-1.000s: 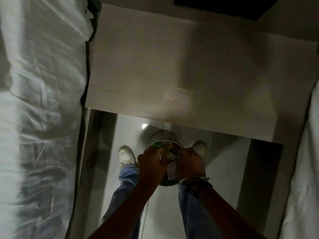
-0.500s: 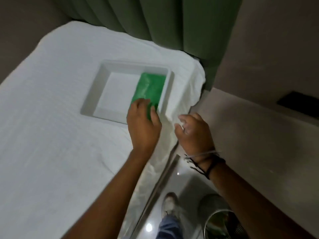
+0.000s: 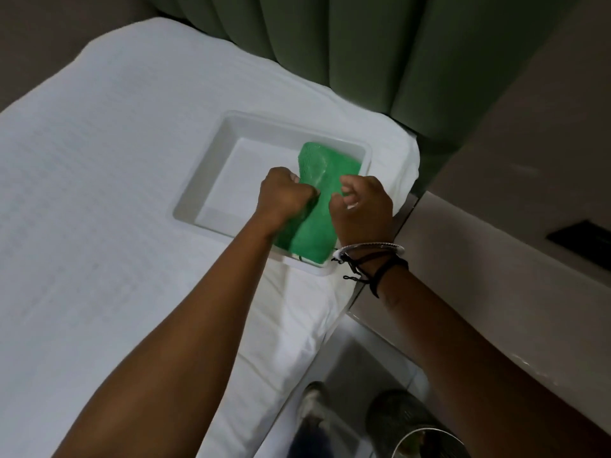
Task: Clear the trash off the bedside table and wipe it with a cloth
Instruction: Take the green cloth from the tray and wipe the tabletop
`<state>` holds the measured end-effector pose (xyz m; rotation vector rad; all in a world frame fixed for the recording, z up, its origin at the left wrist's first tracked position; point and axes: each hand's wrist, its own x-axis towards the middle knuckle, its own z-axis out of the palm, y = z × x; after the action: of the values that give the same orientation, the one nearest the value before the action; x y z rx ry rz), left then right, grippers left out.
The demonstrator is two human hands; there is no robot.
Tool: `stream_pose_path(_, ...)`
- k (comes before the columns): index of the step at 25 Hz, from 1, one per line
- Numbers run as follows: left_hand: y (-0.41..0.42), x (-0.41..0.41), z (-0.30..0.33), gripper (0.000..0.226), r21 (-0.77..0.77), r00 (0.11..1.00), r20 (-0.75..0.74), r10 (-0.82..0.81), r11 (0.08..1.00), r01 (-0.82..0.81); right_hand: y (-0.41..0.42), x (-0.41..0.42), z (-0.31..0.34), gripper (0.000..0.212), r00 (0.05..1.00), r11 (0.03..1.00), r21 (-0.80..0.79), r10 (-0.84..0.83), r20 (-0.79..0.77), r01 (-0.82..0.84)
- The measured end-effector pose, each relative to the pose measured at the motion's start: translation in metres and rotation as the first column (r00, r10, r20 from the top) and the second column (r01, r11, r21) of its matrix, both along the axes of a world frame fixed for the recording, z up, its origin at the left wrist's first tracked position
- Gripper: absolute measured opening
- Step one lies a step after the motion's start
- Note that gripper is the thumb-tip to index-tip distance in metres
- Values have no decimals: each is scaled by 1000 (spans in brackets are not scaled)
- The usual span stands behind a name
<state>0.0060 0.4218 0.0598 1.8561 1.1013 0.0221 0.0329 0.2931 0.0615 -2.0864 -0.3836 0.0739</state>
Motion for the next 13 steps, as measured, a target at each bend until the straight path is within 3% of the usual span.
stream_pose_path(3,-17,-10,40,17,-240,968,248,43,971,18,-20,5,15,36,984,972,176,-138,-115,157)
stream_pose_path(5,-39,-19,67,19,-309,901,433,25,943,123,-41,10,26,52,929,938,287,-84,-360,196)
stream_pose_path(6,-55,-24,78,21,-353,858,512,27,918,182,-58,13,30,56,873,902,410,91,-479,131)
stream_pose_path(7,-72,-29,84,21,-405,827,560,38,884,234,-77,15,34,56,754,797,603,369,-544,45)
stream_pose_path(8,-93,-35,85,21,-462,813,580,47,841,281,-99,16,37,55,587,652,758,604,-539,26)
stream_pose_path(9,-121,-41,80,21,-509,817,574,46,802,312,-128,15,39,55,460,550,833,726,-511,57)
stream_pose_path(10,-151,-46,72,23,-554,838,544,51,771,313,-161,13,38,56,405,540,838,751,-522,78)
stream_pose_path(13,-246,-70,26,32,-620,914,395,95,761,189,-263,-3,11,47,529,755,640,487,-695,146)
